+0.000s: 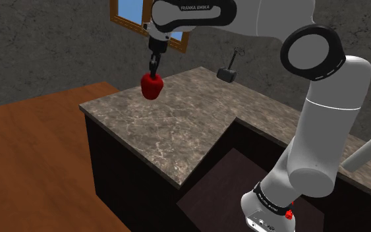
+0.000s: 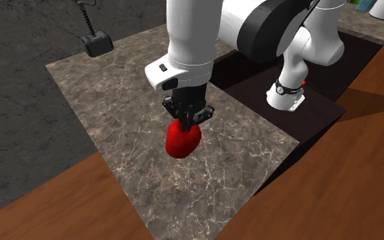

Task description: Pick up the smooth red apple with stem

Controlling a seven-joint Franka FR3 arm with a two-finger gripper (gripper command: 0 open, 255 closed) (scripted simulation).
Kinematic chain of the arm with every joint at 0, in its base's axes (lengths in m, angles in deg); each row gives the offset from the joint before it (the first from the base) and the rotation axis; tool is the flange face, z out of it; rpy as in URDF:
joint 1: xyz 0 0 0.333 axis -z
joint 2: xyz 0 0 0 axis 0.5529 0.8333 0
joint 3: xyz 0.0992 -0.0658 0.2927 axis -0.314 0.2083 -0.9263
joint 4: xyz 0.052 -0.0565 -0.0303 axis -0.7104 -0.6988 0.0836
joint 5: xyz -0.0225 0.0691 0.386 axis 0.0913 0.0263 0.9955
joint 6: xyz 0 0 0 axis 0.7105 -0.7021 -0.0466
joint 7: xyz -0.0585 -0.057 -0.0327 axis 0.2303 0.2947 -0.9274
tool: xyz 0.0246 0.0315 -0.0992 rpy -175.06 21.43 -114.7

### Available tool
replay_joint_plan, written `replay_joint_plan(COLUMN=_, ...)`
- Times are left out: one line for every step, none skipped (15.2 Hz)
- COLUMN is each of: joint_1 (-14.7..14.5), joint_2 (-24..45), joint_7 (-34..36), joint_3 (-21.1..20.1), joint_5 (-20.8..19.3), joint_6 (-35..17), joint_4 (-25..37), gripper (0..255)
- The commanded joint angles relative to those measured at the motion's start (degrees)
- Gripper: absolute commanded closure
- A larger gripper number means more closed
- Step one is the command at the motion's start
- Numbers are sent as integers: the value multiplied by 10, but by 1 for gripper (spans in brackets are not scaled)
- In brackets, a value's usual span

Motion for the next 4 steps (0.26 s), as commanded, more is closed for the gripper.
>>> replay_joint_plan(joint_1=0, joint_2=-2, joint_7=1, joint_3=0, joint_5=0, joint_6=16, joint_4=14, gripper=255)
replay_joint_plan(joint_1=0, joint_2=-2, joint_7=0, joint_3=0, joint_5=0, joint_6=24, joint_4=21, gripper=255)
replay_joint_plan(joint_1=0, joint_2=-2, joint_7=0, joint_3=0, joint_5=0, joint_6=25, joint_4=22, gripper=255)
replay_joint_plan(joint_1=0, joint_2=-2, joint_7=0, joint_3=0, joint_5=0, joint_6=25, joint_4=22, gripper=255)
